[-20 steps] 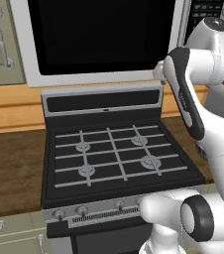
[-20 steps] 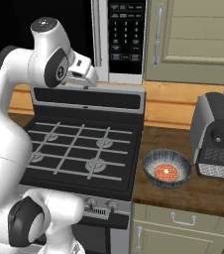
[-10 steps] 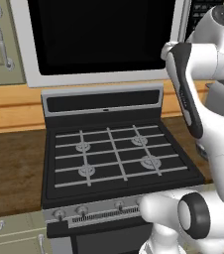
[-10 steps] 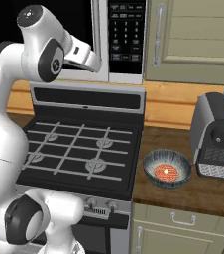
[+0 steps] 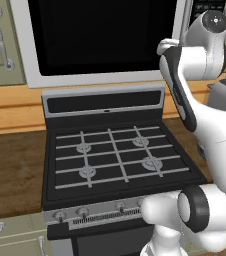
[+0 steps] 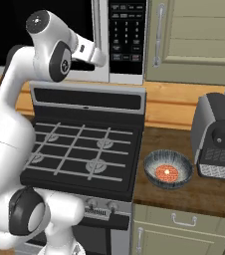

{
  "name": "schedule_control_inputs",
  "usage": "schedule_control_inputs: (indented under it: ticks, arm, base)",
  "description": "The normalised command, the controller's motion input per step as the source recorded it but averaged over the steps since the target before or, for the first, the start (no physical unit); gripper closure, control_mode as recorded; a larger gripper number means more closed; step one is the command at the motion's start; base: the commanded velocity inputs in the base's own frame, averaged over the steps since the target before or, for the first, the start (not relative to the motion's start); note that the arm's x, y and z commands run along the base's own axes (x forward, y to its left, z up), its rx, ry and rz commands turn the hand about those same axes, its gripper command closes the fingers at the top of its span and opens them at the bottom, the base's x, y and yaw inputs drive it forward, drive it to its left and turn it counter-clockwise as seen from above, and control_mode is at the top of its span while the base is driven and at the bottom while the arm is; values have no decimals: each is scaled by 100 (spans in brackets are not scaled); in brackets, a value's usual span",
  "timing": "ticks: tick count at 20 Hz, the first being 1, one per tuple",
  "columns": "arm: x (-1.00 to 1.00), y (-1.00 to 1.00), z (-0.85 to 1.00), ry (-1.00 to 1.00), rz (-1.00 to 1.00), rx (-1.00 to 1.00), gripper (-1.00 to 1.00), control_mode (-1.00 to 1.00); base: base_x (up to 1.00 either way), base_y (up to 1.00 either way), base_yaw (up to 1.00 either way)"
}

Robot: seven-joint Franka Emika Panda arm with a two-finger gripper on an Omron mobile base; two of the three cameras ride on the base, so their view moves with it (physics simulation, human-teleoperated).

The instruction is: Open the microwave, place the bowl with waffle inside the microwave, then close the microwave door and turn it on.

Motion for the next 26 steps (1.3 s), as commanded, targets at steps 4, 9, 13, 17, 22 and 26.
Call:
schedule_control_inputs:
  ticks: [4, 9, 13, 17, 22, 26]
  arm:
    - [50, -8, 0, -3, 6, 0, -100, -100]
    - [40, -19, 0, -8, 4, 0, -100, -100]
    - [34, -11, 0, -11, 0, -3, -100, -100]
    - [65, 0, -11, -13, 10, -1, -100, -100]
    - [80, -3, -15, -13, 19, 0, -100, -100]
    - [92, 19, -18, -2, 17, 0, 100, -100]
  base:
    - [0, 0, 0]
    - [0, 0, 0]
    - [0, 0, 0]
    - [0, 0, 0]
    - [0, 0, 0]
    - [0, 0, 0]
